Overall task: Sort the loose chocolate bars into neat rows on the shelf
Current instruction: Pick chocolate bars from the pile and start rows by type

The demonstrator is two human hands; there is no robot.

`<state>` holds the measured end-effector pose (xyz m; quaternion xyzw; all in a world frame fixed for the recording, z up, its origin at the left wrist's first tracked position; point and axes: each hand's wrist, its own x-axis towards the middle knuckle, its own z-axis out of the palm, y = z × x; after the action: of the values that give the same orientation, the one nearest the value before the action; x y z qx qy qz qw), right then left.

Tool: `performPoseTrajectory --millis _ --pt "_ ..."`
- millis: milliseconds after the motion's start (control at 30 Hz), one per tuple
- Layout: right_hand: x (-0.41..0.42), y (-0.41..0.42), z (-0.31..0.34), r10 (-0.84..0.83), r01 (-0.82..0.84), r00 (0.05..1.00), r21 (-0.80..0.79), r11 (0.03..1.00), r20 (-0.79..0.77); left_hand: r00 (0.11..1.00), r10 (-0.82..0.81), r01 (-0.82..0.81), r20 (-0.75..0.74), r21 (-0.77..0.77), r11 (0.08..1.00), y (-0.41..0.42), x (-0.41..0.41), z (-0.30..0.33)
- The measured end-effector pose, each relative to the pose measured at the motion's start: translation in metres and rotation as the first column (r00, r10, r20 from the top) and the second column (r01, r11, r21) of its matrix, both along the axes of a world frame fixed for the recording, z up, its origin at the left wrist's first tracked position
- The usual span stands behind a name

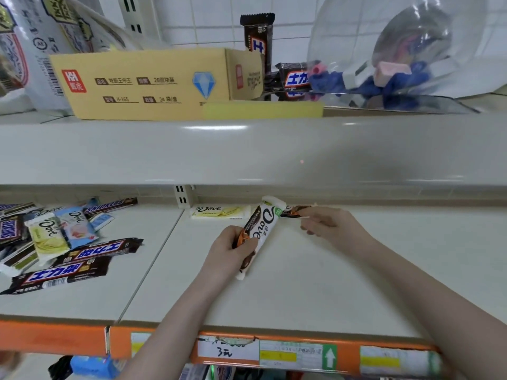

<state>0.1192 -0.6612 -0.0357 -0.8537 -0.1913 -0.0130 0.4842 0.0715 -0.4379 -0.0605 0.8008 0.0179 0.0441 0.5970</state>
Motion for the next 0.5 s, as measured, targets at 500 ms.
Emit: performPoseTrajectory --millis 500 --pt "-0.027 0.003 0.011 -0.091 0.101 0.994 0.230 0.968 -0.053 0.979 -0.201 0.193 -0.030 -0.173 0.966 -0.048 -0.001 0.007"
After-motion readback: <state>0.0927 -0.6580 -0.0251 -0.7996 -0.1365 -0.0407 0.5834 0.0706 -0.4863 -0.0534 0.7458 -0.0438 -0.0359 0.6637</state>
